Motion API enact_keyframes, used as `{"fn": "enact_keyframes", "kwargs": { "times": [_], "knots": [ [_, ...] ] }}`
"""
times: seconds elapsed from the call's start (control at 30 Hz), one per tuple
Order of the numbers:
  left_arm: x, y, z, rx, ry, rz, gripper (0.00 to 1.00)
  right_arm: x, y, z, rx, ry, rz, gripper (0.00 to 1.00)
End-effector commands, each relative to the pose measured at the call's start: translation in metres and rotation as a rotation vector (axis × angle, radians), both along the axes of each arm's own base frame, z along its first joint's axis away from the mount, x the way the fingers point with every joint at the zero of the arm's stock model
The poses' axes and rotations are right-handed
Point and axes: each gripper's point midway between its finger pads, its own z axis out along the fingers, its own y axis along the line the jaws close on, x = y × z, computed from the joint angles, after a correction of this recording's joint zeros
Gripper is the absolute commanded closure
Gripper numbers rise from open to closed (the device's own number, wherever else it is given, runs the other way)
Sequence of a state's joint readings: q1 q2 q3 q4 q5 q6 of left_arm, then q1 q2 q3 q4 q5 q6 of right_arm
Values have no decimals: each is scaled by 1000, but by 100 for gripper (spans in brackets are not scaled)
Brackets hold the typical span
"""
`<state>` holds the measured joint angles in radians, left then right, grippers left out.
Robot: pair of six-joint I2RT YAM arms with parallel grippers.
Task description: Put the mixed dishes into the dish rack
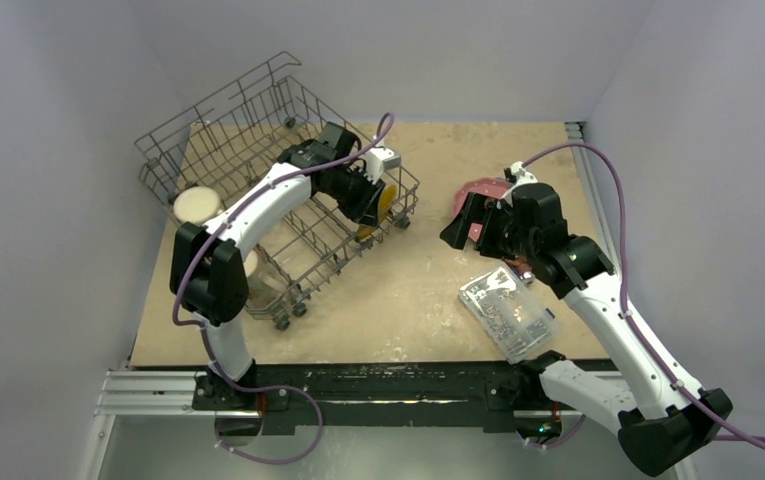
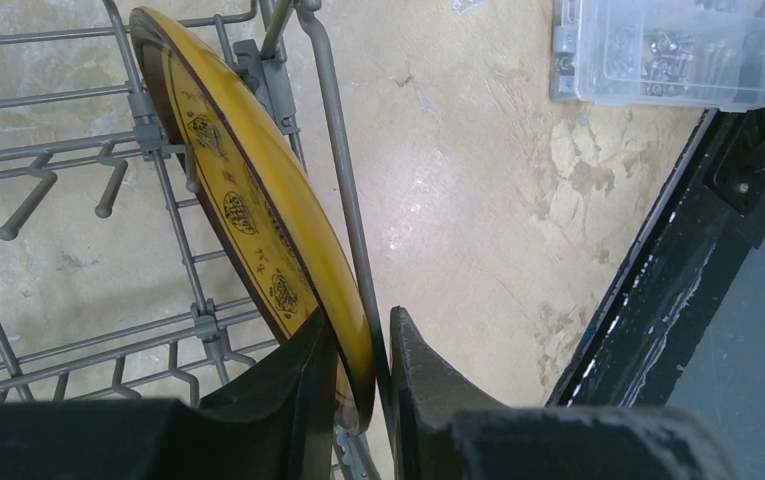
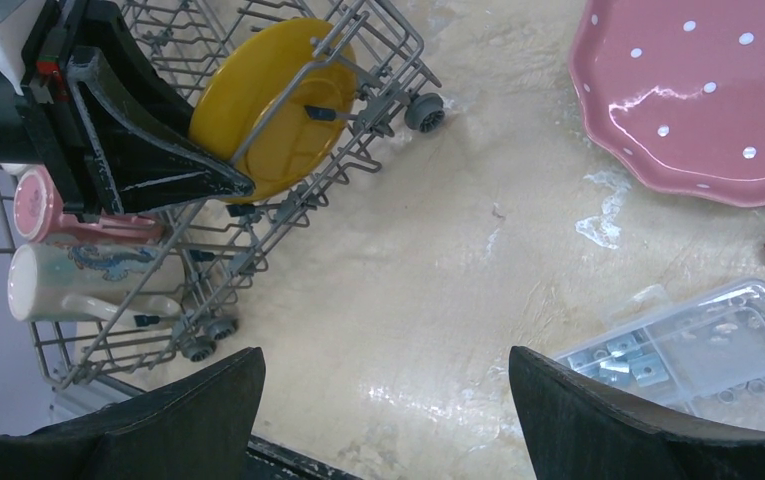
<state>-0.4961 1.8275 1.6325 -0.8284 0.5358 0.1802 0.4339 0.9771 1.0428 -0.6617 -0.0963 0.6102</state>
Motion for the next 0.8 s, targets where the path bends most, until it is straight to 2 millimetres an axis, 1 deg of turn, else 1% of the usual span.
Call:
{"fn": "enact_keyframes", "kwargs": {
  "times": [0.0,0.23,0.4,0.53,0.6,0.67,0.77],
  "knots": [
    [4,15,41,-103,-64,-37,100,4,2,6,12,-25,-2,7],
    [9,16,38,-206,34,-59,100,5,5,4,15,-17,4,7],
    [12,16,25,-214,94,-66,100,5,5,4,16,-16,7,7],
    [15,16,26,-224,109,-59,100,6,8,1,27,-17,14,7],
    [16,18,28,-213,95,-51,100,9,15,-3,65,-11,20,7],
    [15,21,29,-201,76,-48,100,14,28,-7,141,5,29,7],
    [15,27,28,-170,51,-47,100,29,51,-10,280,41,3,7]
  ]
}}
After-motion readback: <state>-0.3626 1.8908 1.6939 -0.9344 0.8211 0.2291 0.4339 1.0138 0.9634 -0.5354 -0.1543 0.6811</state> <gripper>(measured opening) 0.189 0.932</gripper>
